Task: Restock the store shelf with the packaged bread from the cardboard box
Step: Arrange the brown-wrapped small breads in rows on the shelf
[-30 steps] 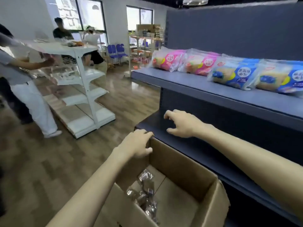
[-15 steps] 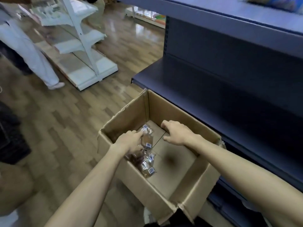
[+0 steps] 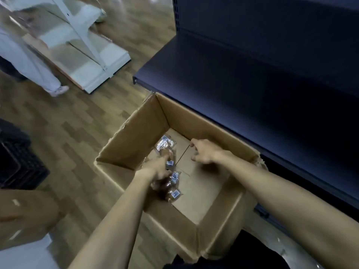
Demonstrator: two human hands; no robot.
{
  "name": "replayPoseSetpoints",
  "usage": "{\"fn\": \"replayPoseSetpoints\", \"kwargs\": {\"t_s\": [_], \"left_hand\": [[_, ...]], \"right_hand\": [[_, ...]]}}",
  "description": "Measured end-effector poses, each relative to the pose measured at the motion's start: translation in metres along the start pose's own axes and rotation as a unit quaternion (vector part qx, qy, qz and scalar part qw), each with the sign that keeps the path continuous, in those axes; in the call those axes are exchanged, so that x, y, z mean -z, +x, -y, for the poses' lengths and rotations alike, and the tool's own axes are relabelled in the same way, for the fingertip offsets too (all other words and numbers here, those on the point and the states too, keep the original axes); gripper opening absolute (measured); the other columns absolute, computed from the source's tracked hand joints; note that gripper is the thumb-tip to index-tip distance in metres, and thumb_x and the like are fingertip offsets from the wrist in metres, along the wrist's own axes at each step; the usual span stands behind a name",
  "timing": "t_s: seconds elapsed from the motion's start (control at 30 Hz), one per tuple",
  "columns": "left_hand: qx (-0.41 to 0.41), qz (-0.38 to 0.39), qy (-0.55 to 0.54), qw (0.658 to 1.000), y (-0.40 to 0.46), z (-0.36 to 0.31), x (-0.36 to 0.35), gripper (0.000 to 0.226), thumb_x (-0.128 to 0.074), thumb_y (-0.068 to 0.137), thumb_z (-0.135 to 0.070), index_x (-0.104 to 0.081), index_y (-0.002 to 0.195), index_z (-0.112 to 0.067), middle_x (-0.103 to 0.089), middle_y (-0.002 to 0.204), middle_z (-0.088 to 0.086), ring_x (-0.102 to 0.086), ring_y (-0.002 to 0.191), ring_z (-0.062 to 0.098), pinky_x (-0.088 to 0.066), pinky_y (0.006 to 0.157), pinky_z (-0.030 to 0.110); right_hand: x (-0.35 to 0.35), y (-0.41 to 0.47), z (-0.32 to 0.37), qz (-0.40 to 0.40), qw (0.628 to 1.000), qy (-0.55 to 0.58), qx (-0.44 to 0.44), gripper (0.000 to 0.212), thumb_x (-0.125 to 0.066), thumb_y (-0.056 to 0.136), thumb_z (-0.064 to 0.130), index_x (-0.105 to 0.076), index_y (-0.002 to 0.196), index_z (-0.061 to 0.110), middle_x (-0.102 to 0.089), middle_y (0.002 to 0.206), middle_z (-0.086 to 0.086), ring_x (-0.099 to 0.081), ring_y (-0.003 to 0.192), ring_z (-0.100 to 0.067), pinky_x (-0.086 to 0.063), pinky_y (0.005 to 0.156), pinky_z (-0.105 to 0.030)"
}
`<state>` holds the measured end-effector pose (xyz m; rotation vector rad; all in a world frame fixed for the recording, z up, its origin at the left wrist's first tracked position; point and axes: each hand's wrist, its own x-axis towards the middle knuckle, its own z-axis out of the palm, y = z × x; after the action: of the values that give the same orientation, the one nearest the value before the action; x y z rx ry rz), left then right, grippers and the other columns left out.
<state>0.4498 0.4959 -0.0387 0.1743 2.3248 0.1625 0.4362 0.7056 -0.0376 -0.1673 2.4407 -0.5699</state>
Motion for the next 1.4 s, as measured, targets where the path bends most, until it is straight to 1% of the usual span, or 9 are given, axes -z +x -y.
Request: {"fn": "replayPoseSetpoints", "kwargs": {"t_s": [0.17,0.37,0.5,0.6,0.73,0.83,0.97,1.13,1.4], "left_hand": [[0.081,-0.028,-0.055,0.995,0.028,-0.007,-0.011,0.063,-0.065,0.089,-0.033,-0.031,0.142,-0.024,-0.048,0.138,0.014,-0.050,0.124,0.037,-0.043,0.105,0.046],[0.192,-0.082,-0.149,0.967,0.060,-0.002,-0.023,0.079,-0.069,0.087,-0.037,-0.027,0.147,-0.006,-0.044,0.144,0.013,-0.045,0.133,0.033,-0.041,0.108,0.041],[0.228,-0.138,-0.190,0.945,0.073,-0.003,-0.038,0.072,-0.065,0.086,-0.047,-0.038,0.140,-0.008,-0.052,0.136,0.013,-0.047,0.129,0.032,-0.040,0.106,0.040],[0.240,-0.161,-0.179,0.940,0.078,-0.004,-0.047,0.065,-0.072,0.084,-0.041,-0.044,0.135,-0.011,-0.058,0.131,0.011,-0.048,0.126,0.030,-0.041,0.104,0.040],[0.214,-0.187,-0.222,0.933,0.082,-0.006,-0.048,0.053,-0.079,0.079,-0.020,-0.052,0.124,-0.012,-0.063,0.121,0.009,-0.051,0.118,0.031,-0.039,0.098,0.039],[0.139,-0.162,-0.312,0.926,0.082,-0.012,-0.048,0.043,-0.078,0.079,-0.008,-0.056,0.116,-0.016,-0.064,0.105,0.005,-0.062,0.102,0.028,-0.047,0.090,0.037],[0.016,-0.208,-0.190,0.959,0.078,-0.021,-0.061,0.027,-0.068,0.077,-0.008,-0.056,0.096,-0.022,-0.053,0.109,0.005,-0.052,0.108,0.027,-0.041,0.085,0.033],[-0.018,-0.023,-0.127,0.992,0.068,-0.027,-0.089,0.051,-0.089,0.060,-0.029,-0.054,0.098,-0.026,-0.035,0.110,-0.001,-0.035,0.105,0.019,-0.040,0.094,0.032],[0.023,-0.112,-0.118,0.986,0.071,-0.026,-0.093,0.084,-0.091,0.059,-0.032,-0.043,0.126,-0.015,-0.041,0.128,0.005,-0.040,0.119,0.026,-0.040,0.104,0.042]], "right_hand": [[-0.005,0.007,-0.010,0.006,1.000,0.007,-0.017,0.055,-0.067,0.086,0.032,-0.047,0.136,0.023,-0.060,0.124,-0.003,-0.060,0.106,-0.023,-0.052,0.086,-0.036],[-0.013,0.009,-0.011,0.013,0.999,-0.044,0.000,0.054,-0.065,0.089,0.028,-0.045,0.138,0.020,-0.053,0.136,-0.006,-0.057,0.115,-0.029,-0.046,0.084,-0.033],[-0.015,0.008,-0.008,0.022,0.997,-0.071,0.022,0.050,-0.063,0.090,0.029,-0.046,0.136,0.017,-0.052,0.138,-0.006,-0.056,0.117,-0.029,-0.048,0.090,-0.037],[-0.017,0.009,-0.009,0.040,0.997,-0.069,0.021,0.051,-0.064,0.089,0.033,-0.046,0.135,0.019,-0.054,0.134,-0.007,-0.058,0.112,-0.029,-0.050,0.086,-0.037],[-0.021,0.007,-0.010,0.037,0.997,-0.061,0.014,0.048,-0.064,0.090,0.032,-0.048,0.134,0.020,-0.055,0.130,-0.007,-0.059,0.108,-0.027,-0.045,0.076,-0.033],[-0.023,0.005,-0.010,0.029,0.998,-0.064,-0.001,0.041,-0.062,0.091,0.030,-0.052,0.129,0.018,-0.057,0.129,-0.008,-0.060,0.107,-0.028,-0.047,0.076,-0.034],[-0.017,0.003,-0.010,0.008,0.997,-0.065,-0.041,0.037,-0.060,0.093,0.027,-0.052,0.128,0.018,-0.059,0.129,-0.009,-0.061,0.110,-0.031,-0.047,0.082,-0.034],[-0.013,0.001,-0.010,0.021,0.995,-0.076,-0.066,0.040,-0.062,0.091,0.029,-0.053,0.127,0.014,-0.058,0.132,-0.012,-0.061,0.115,-0.035,-0.049,0.086,-0.036],[-0.018,0.000,-0.010,0.043,0.992,-0.109,-0.052,0.034,-0.052,0.096,0.017,-0.052,0.129,0.009,-0.055,0.134,-0.016,-0.058,0.118,-0.036,-0.048,0.087,-0.037]]}}
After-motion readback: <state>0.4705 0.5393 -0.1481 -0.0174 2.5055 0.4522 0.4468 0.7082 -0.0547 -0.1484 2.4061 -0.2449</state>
